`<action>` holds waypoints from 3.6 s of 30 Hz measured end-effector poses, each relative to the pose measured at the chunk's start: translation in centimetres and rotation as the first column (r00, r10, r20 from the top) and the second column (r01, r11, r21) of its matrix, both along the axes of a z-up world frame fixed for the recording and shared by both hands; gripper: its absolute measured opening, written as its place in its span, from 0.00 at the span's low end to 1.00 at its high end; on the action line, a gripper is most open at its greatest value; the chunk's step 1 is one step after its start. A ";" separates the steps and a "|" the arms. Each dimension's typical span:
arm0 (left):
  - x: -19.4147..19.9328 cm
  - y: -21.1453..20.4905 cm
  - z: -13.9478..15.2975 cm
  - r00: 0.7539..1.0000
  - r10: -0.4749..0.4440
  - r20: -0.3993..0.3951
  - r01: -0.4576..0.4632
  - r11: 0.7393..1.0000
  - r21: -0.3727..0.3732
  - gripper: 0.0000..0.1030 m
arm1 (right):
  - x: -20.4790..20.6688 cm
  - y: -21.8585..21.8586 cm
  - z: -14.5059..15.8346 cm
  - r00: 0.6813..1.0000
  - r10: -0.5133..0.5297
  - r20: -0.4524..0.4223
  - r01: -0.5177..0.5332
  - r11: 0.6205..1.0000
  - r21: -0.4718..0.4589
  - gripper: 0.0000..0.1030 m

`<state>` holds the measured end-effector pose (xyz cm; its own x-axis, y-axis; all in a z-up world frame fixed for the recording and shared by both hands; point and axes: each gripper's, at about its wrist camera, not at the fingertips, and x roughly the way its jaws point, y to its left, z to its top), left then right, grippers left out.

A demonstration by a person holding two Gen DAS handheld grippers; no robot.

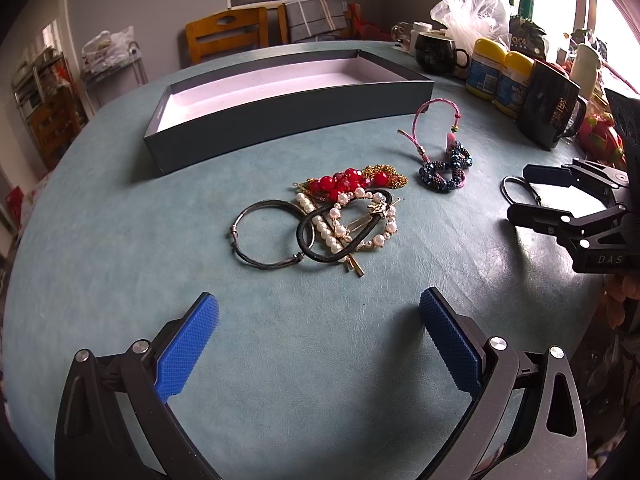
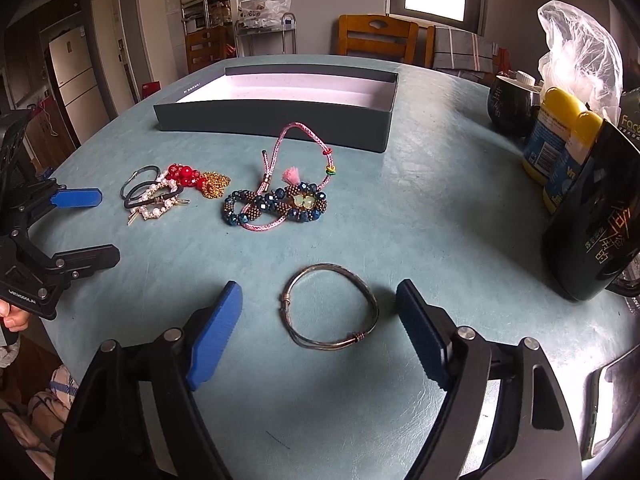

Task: Organize jewelry
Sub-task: 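Grasp the black hair tie with the left gripper while the right gripper reaches the silver bangle, then lift the hair tie with the left gripper while the right gripper grasps the silver bangle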

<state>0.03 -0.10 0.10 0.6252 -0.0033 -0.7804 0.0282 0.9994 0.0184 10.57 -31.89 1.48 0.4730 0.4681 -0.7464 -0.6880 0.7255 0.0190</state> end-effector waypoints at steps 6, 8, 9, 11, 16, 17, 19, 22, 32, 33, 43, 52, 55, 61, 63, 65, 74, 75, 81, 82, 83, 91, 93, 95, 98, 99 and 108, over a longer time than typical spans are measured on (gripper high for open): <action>0.5 0.5 0.2 1.000 -0.002 0.003 0.003 1.000 -0.016 0.98 | -0.7 0.1 0.0 1.000 0.018 0.017 -0.018 1.000 0.016 0.49; 0.5 0.7 0.5 1.000 0.007 0.008 -0.007 0.999 -0.042 0.98 | -0.8 0.0 0.0 1.000 0.017 0.019 -0.018 1.000 0.020 0.46; 0.6 1.0 0.7 1.000 0.015 0.009 -0.015 0.998 -0.057 0.98 | -0.8 -0.1 0.0 1.000 0.017 0.021 -0.017 1.000 0.023 0.46; 0.6 1.4 1.1 1.000 0.023 0.002 -0.023 0.999 -0.043 0.98 | -0.8 -0.1 0.0 1.000 0.017 0.025 -0.017 0.999 0.027 0.46; 1.4 1.1 1.8 1.000 -0.003 0.016 0.003 1.000 -0.015 0.98 | -0.7 -0.3 -0.1 0.999 0.015 0.028 -0.016 0.999 0.041 0.46; 1.5 0.8 1.9 1.000 -0.018 0.020 0.018 1.000 -0.006 0.97 | -0.8 -0.3 -0.1 0.999 0.016 0.029 -0.017 0.999 0.042 0.46; 1.7 0.2 2.2 0.998 -0.048 0.043 0.048 0.999 0.000 0.96 | -0.8 -0.4 -0.1 0.999 0.017 0.027 -0.018 0.999 0.046 0.46; 2.1 -0.7 2.6 0.994 -0.087 0.073 0.086 0.996 0.011 0.88 | -1.0 -0.4 -0.1 0.999 0.020 0.026 -0.021 0.999 0.049 0.46; 3.2 -1.2 1.5 0.990 -0.138 0.030 0.138 0.990 0.003 0.36 | -0.9 -0.7 0.0 1.000 0.023 0.013 -0.024 0.998 0.054 0.23; 3.2 -1.2 1.5 0.990 -0.138 0.028 0.138 0.990 0.010 0.35 | -0.8 -0.8 0.0 1.000 0.022 0.010 -0.023 0.998 0.063 0.23; 2.3 -0.6 3.0 0.985 -0.152 0.076 0.153 0.988 -0.010 0.03 | -1.0 -1.8 0.3 1.000 0.002 0.001 -0.002 0.997 0.083 0.25; 1.9 0.3 6.8 0.975 -0.129 0.183 0.138 0.990 -0.037 0.03 | -2.0 -1.8 0.5 0.999 0.032 0.011 -0.033 0.997 0.067 0.25; 1.9 0.6 7.8 0.971 -0.121 0.208 0.130 0.991 -0.026 0.03 | -2.2 -1.2 0.1 0.999 0.046 0.012 -0.047 0.998 0.045 0.25; 1.8 1.0 8.1 0.970 -0.114 0.213 0.120 0.993 -0.018 0.03 | -2.6 -0.5 -0.1 0.997 0.078 0.027 -0.078 0.996 0.030 0.09; 1.8 1.0 7.9 0.971 -0.115 0.209 0.121 0.992 -0.018 0.03 | -2.7 -0.4 -0.1 0.996 0.090 0.029 -0.091 0.995 0.030 0.02; 1.8 1.0 7.7 0.972 -0.115 0.205 0.122 0.992 -0.022 0.03 | -2.6 -0.3 -0.1 0.995 0.091 0.032 -0.091 0.995 0.028 0.02; 1.9 1.0 7.6 0.971 -0.119 0.207 0.125 0.992 -0.015 0.03 | -2.6 -0.3 1.1 0.995 0.082 0.052 -0.086 0.994 0.074 0.02; 1.9 1.0 7.7 0.971 -0.118 0.210 0.123 0.992 -0.013 0.03 | -2.6 -0.3 1.4 0.995 0.082 0.058 -0.087 0.993 0.081 0.02; 2.7 1.6 8.4 0.967 -0.114 0.227 0.117 0.993 0.001 0.03 | -1.7 0.1 3.8 0.990 0.094 0.106 -0.106 0.989 0.108 0.00; 2.9 1.8 8.6 0.966 -0.112 0.231 0.115 0.993 0.002 0.03 | -1.6 0.3 4.2 0.988 0.097 0.119 -0.110 0.988 0.104 0.00; 3.2 2.0 8.7 0.966 -0.110 0.233 0.112 0.994 0.002 0.03 | -1.4 0.5 4.5 0.987 0.096 0.131 -0.109 0.989 0.101 0.00; 4.9 2.6 9.4 0.963 -0.108 0.246 0.111 0.994 0.002 0.03 | -0.1 -1.3 3.9 0.997 0.038 0.071 -0.045 0.993 0.107 0.08; 5.0 2.5 9.4 0.963 -0.112 0.245 0.115 0.993 0.000 0.03 | 0.2 -2.5 3.5 0.998 0.012 0.055 -0.019 0.993 0.115 0.14; 5.1 2.3 9.3 0.963 -0.119 0.242 0.122 0.993 0.001 0.03 | 0.4 -3.3 2.8 0.999 0.000 0.035 -0.003 0.995 0.103 0.14; 5.2 2.1 9.1 0.963 -0.122 0.239 0.127 0.992 -0.004 0.03 | 0.3 -3.6 2.0 1.000 0.013 0.008 -0.014 0.996 0.088 0.14; 5.3 2.1 9.0 0.964 -0.123 0.238 0.128 0.992 -0.006 0.03 | 0.3 -3.4 1.9 1.000 0.021 0.007 -0.022 0.997 0.079 0.15; 5.1 1.6 8.6 0.964 -0.135 0.228 0.140 0.990 -0.005 0.03 | 0.5 -0.7 0.1 0.996 0.094 -0.007 -0.094 0.995 0.009 0.14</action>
<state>5.08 1.47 8.67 0.7782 -0.1164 -0.6171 0.1627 0.9865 0.0190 11.12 -32.61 1.55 0.4211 0.5168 -0.7454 -0.7532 0.6571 0.0301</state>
